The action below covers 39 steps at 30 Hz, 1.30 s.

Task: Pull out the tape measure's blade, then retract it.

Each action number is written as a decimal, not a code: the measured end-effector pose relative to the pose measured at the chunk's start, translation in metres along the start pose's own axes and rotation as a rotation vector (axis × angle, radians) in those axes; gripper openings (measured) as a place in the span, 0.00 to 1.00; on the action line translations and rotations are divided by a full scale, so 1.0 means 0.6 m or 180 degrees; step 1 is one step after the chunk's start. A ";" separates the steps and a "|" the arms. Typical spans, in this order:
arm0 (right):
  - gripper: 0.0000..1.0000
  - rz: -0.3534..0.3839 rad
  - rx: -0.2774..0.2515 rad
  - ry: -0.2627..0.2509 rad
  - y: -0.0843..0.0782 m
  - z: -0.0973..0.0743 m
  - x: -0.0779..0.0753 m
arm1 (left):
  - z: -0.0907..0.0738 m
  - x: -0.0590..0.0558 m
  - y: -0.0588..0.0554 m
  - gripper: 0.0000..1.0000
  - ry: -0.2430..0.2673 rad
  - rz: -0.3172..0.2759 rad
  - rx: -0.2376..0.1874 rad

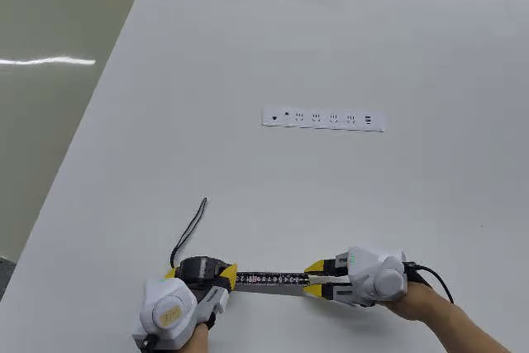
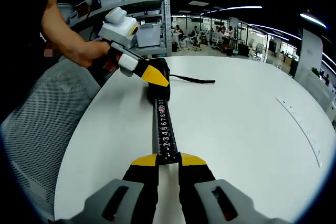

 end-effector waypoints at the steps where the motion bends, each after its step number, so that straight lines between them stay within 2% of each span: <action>1: 0.12 -0.0003 0.0000 0.0003 -0.001 0.003 -0.001 | 0.000 0.000 0.000 0.62 -0.0001 -0.0004 -0.0001; 39: 0.12 0.0012 -0.0042 0.0081 0.020 0.057 0.001 | 0.000 0.001 0.002 0.62 -0.0029 -0.0032 0.0001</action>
Point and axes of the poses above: the centre of the closed fingertips' face, and the gripper's own axes: z roughly forward along the fingers, x roughly to its left, y roughly out of its top, the point moved 10 cm from there along -z, roughly backward along the fingers, and after that the axes turned 11 degrees about -x, right-handed, at the moved point
